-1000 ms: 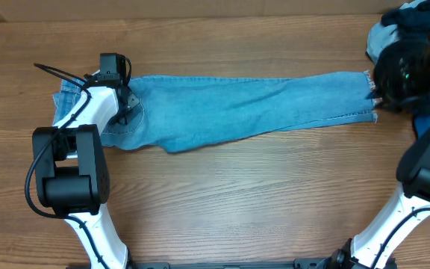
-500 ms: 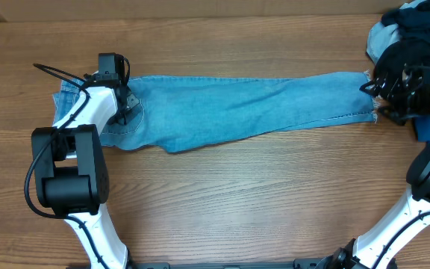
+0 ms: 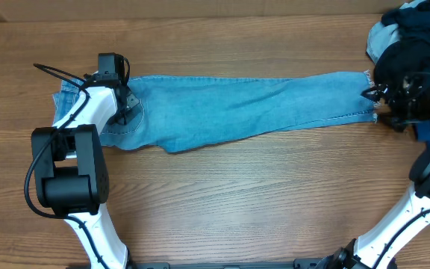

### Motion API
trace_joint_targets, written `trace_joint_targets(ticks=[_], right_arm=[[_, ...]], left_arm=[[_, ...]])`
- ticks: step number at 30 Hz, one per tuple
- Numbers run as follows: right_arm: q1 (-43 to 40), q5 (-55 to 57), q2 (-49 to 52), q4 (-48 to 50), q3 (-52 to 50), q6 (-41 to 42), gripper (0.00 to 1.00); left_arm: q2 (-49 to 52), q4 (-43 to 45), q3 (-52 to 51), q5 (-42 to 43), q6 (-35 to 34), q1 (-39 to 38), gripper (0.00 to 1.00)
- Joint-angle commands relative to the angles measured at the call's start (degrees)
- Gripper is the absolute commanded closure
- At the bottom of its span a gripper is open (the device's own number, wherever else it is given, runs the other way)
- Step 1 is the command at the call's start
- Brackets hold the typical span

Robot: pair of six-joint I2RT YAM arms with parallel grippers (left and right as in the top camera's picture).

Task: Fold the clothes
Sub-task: 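Lower the right gripper to the hem end and straighten the leg rightward, then lift the leg hem with the right gripper and fold it leftward onto the waistband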

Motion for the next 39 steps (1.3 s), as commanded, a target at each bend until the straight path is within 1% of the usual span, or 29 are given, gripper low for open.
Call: trace_joint_targets(ticks=[1,6,9,11,14,15,16,17,18,19,25,27,29,33,36,39], right_arm=[[3.9,-3.4,5.0,-0.5,-1.2,2.2,0.00],[8.5,-3.5,5.1,0.7,-1.2,2.6,0.00],[9.6,-2.6,5.1,3.6,-1.2,6.3,0.01],[9.6,-2.6,5.1,6.1,-1.2,9.4,0.14],[9.2,-2.6,5.1,9.7,-1.2,13.9,0.53],[9.0,-2.6,5.1,10.4,-1.2,14.8,0.63],[8.8,-2.6,5.1,10.7,-1.1,15.4,0.69],[8.4,-2.6,5.0,11.1,-1.0,16.1,0.83],[8.1,-2.6,5.0,11.1,-0.7,16.6,0.91],[7.6,-2.6,5.0,10.9,-0.1,16.8,0.96],[4.9,-2.3,3.9,3.9,9.7,16.3,0.96],[4.6,2.2,2.8,-0.2,14.5,16.2,0.96],[4.7,9.8,1.2,-5.5,20.0,13.8,0.96],[5.1,25.3,-1.4,-14.3,28.7,13.5,0.96],[5.1,29.9,-3.0,-18.2,33.1,13.5,0.96],[5.9,30.1,-4.1,-19.0,35.3,13.3,0.96]], left_arm=[[4.6,0.0,-1.0,3.3,1.1,0.6,0.96],[4.6,0.1,-1.0,3.3,1.1,0.6,0.96],[4.6,0.0,-1.0,3.3,1.1,0.6,0.96],[4.6,0.0,-1.0,3.3,1.1,0.6,0.96],[4.6,0.0,-1.0,3.3,1.6,0.6,0.96],[4.6,0.0,-1.0,3.3,1.6,0.6,0.96],[4.6,0.0,-1.0,3.3,1.6,0.6,0.96],[4.6,0.0,-1.0,3.3,1.6,0.6,0.96],[4.6,0.0,-1.0,3.5,1.6,0.6,0.96],[4.6,0.0,-1.0,3.5,1.6,0.6,0.96],[4.2,-1.2,0.0,4.4,3.5,0.6,0.96],[3.4,-2.0,0.9,5.1,3.5,0.6,0.96],[1.9,-2.1,2.1,6.9,3.5,0.6,0.96],[-2.2,-1.5,3.3,10.0,3.5,0.4,0.96],[-5.7,-1.1,3.6,10.8,3.5,-0.1,0.96],[-9.3,-0.2,3.6,10.7,4.1,-1.0,0.96]])
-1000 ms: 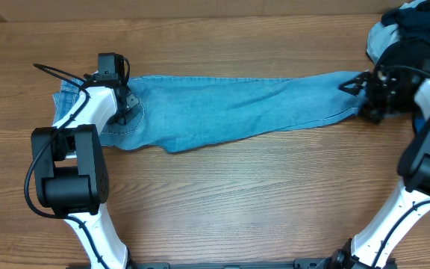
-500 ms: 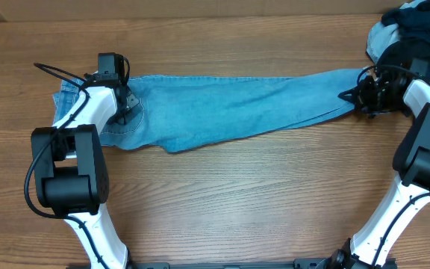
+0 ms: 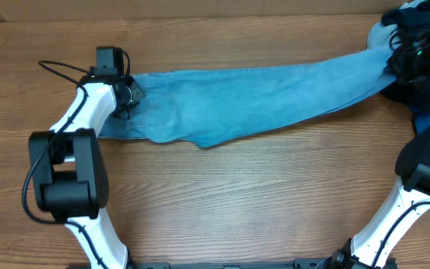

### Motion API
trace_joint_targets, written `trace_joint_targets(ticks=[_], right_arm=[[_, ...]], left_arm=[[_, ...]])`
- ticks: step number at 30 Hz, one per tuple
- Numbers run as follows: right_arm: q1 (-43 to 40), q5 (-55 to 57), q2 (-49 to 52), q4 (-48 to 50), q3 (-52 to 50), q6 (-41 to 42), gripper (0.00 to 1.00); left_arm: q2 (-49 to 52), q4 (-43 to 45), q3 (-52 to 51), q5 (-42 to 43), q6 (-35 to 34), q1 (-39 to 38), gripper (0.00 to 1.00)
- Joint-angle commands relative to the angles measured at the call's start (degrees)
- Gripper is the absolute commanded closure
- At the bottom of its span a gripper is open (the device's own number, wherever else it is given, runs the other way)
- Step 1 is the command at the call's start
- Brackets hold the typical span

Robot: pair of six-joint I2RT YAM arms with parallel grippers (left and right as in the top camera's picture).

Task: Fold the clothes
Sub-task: 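Lift the leg hem with the right gripper and fold it leftward onto the waistband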

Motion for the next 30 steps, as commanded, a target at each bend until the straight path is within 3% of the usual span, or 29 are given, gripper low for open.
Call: trace_joint_targets(ticks=[1,7,13,22,30], right_arm=[[-0.5,9.1,-5.0,0.3,5.0,-1.6,0.96],[9.6,8.3,-5.2,0.5,5.6,-4.9,0.96],[26.1,8.5,-5.2,0.7,5.6,-4.9,0.96],[45.5,8.5,-5.2,4.5,5.6,-3.1,0.96],[55.0,8.4,-5.2,9.6,5.6,2.2,0.96]], left_arm=[[-8.3,1.6,1.3,-0.2,2.0,-1.1,0.96],[-16.8,3.3,1.3,-0.3,5.1,-3.8,0.96],[-21.9,-1.1,1.3,-0.9,9.5,-5.4,0.96],[-25.1,-5.5,1.3,-4.3,9.2,-5.4,0.96],[-31.1,-4.4,1.3,-5.4,7.3,-4.5,0.96]])
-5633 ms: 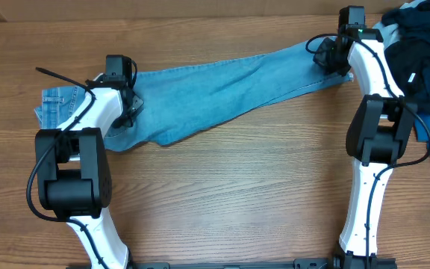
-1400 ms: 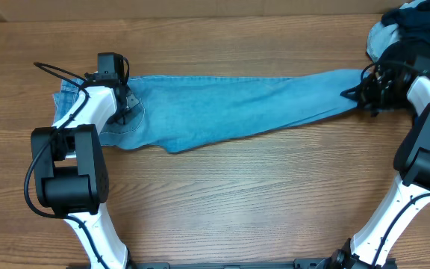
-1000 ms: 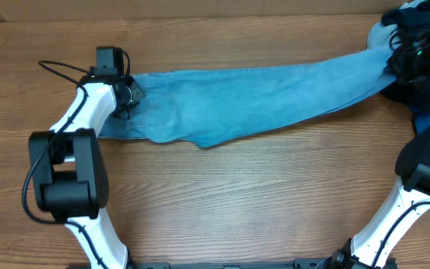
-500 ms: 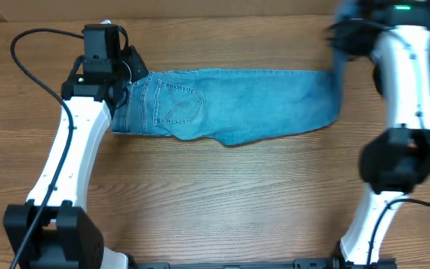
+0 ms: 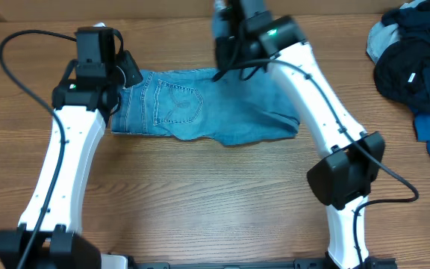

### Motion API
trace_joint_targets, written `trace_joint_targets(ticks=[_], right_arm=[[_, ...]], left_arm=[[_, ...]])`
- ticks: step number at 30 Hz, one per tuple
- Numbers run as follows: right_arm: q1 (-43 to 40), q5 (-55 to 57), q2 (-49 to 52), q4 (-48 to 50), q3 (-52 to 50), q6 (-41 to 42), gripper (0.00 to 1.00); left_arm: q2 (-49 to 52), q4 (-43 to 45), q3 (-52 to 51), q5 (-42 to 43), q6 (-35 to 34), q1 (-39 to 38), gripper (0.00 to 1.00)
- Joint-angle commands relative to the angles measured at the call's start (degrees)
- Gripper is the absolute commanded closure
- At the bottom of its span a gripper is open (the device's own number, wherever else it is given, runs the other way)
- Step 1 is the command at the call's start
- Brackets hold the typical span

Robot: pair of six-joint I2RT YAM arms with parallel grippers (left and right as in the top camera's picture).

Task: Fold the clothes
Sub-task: 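Lift the leg hem with the right gripper and fold it leftward onto the waistband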

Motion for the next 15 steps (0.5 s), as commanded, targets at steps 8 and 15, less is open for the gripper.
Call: trace_joint_targets(ticks=[8,15], right_arm=[[7.4,-0.5,-1.4,4.2,1.1,5.7,0.96],[10.9,-6.4,3.7,7.6,1.1,7.0,0.96]], left_arm=[[-8.8,1.6,0.8,-4.5,-0.7,0.8,0.96],[-9.7,1.3,0.8,-4.4,-0.6,0.8,0.96]])
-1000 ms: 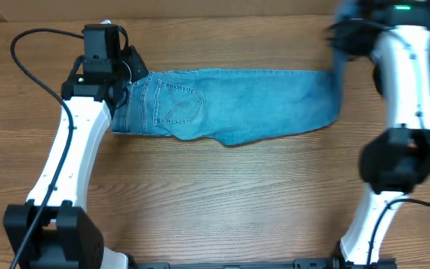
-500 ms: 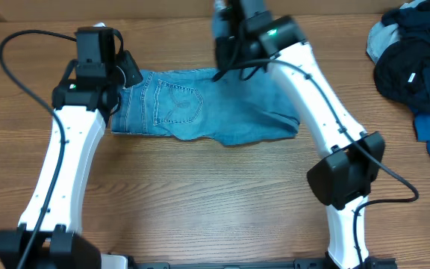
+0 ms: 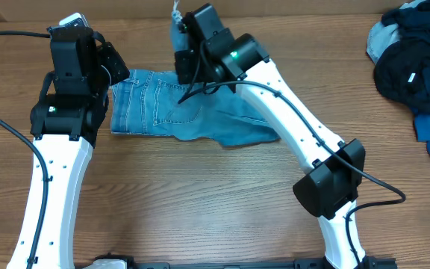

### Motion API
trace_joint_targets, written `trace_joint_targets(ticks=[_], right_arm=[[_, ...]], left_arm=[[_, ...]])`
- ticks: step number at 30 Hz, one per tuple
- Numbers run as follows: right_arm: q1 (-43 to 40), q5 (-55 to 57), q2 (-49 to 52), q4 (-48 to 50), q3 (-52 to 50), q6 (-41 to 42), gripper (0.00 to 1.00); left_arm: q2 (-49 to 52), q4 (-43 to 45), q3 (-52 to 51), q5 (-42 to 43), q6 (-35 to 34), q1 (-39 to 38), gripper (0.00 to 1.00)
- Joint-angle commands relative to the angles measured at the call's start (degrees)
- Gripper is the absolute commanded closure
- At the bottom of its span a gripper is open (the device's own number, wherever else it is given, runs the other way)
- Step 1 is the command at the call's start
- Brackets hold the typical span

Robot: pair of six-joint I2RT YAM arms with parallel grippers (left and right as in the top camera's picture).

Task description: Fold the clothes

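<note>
Blue jeans [image 3: 151, 112] lie folded over on the wooden table [image 3: 200, 202], waistband to the left and a rumpled fold at the right [image 3: 248, 131]. My right gripper [image 3: 181, 48] hovers over the far edge of the jeans, shut on the leg end, which hangs from it as a bunched blue strip. My left gripper [image 3: 118, 71] is at the far left corner of the waistband; its fingers are dark against the cloth, so whether they grip it is not clear.
A pile of dark and blue clothes [image 3: 413, 56] sits at the far right corner of the table. The right arm [image 3: 297, 127] stretches diagonally across the middle of the table.
My right gripper has carried the leg end further left, and it is now over the seat of the jeans. The folded bundle is shorter. My left arm has shifted left and looks raised.
The jeans lay stretched full length, left gripper on the waist, right gripper at the leg hem by the pile. Then the hem end was lifted. Later the leg was doubled back over the middle, and now it is near the waistband.
</note>
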Motion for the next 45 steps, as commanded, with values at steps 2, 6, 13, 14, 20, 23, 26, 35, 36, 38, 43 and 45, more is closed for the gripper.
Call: trace_joint_targets(ticks=[2,6,13,14,20,23,26,35,36,38,43,45], right_arm=[[3.1,-6.1,4.8,2.6,1.1,1.5,0.96],[4.9,-7.0,6.8,4.0,1.1,1.5,0.96],[6.3,-7.4,7.0,9.7,-0.5,1.4,0.11],[6.3,-7.3,7.0,10.4,-0.5,1.1,0.00],[1.7,-3.1,5.6,5.7,4.0,1.0,0.00],[-2.8,3.5,3.3,-0.8,6.5,1.0,0.00],[-10.0,8.2,-1.2,-8.7,8.0,1.0,0.00],[-31.9,4.9,-7.5,-25.3,7.9,-4.0,0.00],[-33.0,5.0,-7.5,-26.1,7.8,-4.7,0.00],[-35.3,4.9,-7.5,-27.3,7.8,-6.5,0.00],[-38.4,4.8,-7.4,-27.7,7.8,-9.3,0.00],[-39.1,4.6,-7.3,-27.6,7.6,-11.1,0.00]], left_arm=[[-1.1,0.0,0.8,-1.0,-0.6,0.3,0.96],[-1.1,0.0,0.8,-1.0,-0.6,0.3,0.96],[-1.1,-0.3,0.8,-1.0,-0.6,0.3,0.96],[-1.1,-0.3,0.8,-1.0,-0.6,0.3,0.96],[-1.7,-0.9,0.8,-0.6,-0.6,0.3,0.96],[-1.8,-1.8,0.8,-0.3,0.1,0.2,0.96],[-0.5,-5.5,0.5,2.3,0.6,0.1,0.96],[15.4,-10.1,0.4,3.2,8.8,-3.9,0.96],[17.0,-10.2,0.4,2.7,9.4,-3.9,0.96],[19.9,-10.4,0.4,2.4,10.5,-3.7,0.96],[27.1,-9.1,0.4,2.2,10.5,-3.7,0.96],[29.7,-7.4,0.4,1.7,10.5,-3.6,0.96]])
